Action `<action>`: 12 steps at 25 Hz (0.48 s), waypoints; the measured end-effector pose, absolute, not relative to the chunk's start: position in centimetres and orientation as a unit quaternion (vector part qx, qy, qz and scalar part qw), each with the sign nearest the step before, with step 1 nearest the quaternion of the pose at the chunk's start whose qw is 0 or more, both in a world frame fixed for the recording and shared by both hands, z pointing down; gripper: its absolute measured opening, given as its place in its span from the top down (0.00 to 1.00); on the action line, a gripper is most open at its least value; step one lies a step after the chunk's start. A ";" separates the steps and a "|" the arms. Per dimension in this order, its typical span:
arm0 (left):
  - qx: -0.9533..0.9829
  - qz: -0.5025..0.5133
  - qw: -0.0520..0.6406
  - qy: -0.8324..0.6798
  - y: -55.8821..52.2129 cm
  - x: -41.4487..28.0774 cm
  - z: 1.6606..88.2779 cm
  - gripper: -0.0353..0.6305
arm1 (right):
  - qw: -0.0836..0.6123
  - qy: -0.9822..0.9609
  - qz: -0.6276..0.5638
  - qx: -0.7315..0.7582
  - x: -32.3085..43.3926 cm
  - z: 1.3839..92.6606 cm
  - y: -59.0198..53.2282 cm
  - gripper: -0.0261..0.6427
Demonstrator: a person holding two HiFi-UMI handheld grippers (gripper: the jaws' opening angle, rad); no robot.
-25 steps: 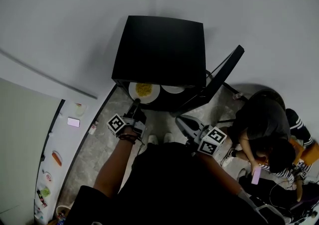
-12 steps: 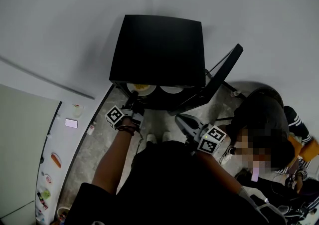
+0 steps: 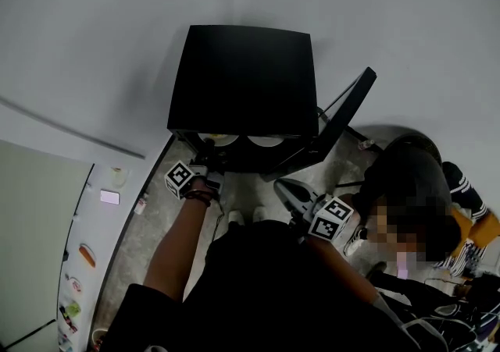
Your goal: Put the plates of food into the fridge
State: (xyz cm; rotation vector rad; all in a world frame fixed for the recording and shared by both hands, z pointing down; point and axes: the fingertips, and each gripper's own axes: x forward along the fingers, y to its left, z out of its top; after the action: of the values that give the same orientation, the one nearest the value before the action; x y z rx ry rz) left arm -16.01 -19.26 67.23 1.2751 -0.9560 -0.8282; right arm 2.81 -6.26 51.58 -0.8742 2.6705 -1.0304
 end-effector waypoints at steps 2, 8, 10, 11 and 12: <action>0.555 -0.361 0.623 -0.417 -19.5 -15.9 67.2 0.90 | 0.075 0.890 -0.340 -0.294 2.9 51.4 -6.3 0.92; 0.545 -0.366 0.624 -0.424 -19.5 -15.9 67.3 0.90 | 0.075 0.887 -0.342 -0.300 3.3 51.6 -5.9 0.92; 0.536 -0.367 0.626 -0.431 -19.7 -15.8 67.4 0.90 | 0.077 0.886 -0.344 -0.301 3.3 51.6 -5.7 0.92; 0.529 -0.369 0.627 -0.436 -19.7 -15.7 67.4 0.90 | 0.077 0.886 -0.344 -0.301 3.4 51.6 -5.7 0.92; 0.521 -0.372 0.629 -0.441 -19.8 -15.6 67.4 0.90 | 0.077 0.886 -0.344 -0.302 3.4 51.7 -5.6 0.92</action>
State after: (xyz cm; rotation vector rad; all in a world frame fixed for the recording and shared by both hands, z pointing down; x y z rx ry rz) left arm -15.64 -19.81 67.45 1.1943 -1.0111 -0.8516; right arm 3.45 -5.63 51.66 -0.9055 2.6530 -1.0309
